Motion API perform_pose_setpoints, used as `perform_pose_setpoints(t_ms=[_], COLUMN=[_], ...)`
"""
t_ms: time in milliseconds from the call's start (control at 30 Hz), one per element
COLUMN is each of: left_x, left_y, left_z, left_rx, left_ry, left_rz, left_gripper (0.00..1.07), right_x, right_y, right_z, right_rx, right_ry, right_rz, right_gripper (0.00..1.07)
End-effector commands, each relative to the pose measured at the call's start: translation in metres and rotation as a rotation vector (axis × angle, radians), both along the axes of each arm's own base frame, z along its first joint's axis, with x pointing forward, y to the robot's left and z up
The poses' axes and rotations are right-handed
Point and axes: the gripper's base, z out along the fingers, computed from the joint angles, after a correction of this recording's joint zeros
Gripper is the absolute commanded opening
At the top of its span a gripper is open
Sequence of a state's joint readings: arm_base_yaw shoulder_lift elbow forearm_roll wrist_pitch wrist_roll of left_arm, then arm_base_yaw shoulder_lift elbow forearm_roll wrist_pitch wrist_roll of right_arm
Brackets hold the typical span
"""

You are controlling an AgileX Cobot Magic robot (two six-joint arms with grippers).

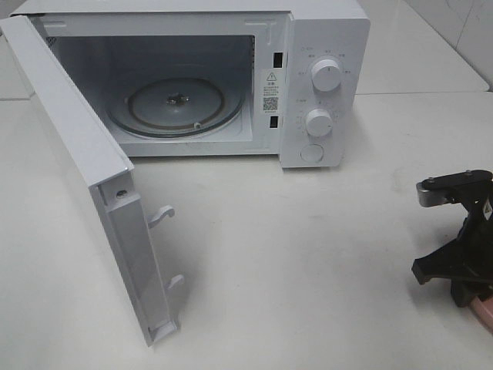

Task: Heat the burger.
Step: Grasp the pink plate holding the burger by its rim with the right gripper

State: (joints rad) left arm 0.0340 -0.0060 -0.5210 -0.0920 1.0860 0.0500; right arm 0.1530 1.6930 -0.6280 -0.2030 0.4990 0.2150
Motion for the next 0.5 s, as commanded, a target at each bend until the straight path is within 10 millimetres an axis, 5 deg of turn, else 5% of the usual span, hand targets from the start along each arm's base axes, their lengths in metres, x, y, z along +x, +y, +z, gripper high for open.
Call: perform_pose_setpoints(t_ms=[33, 500], left_x=[-0.002, -0.002], left_y=[0.000, 0.000], left_z=[0.000, 0.000], left_rx=[-0.005, -0.005], left_ry=[-0.028, -0.028], left_rz=[-0.006, -0.006], left_gripper=[1.00, 1.00], right_x=[-0.003, -0.001], right_y=[0.000, -0.008], right_z=[-0.005, 0.007], right_rx=[0.000, -0.089], right_ry=[0.016, -0.013], right_rz=[-0.018, -0.047], right_gripper=[0.00, 0.00])
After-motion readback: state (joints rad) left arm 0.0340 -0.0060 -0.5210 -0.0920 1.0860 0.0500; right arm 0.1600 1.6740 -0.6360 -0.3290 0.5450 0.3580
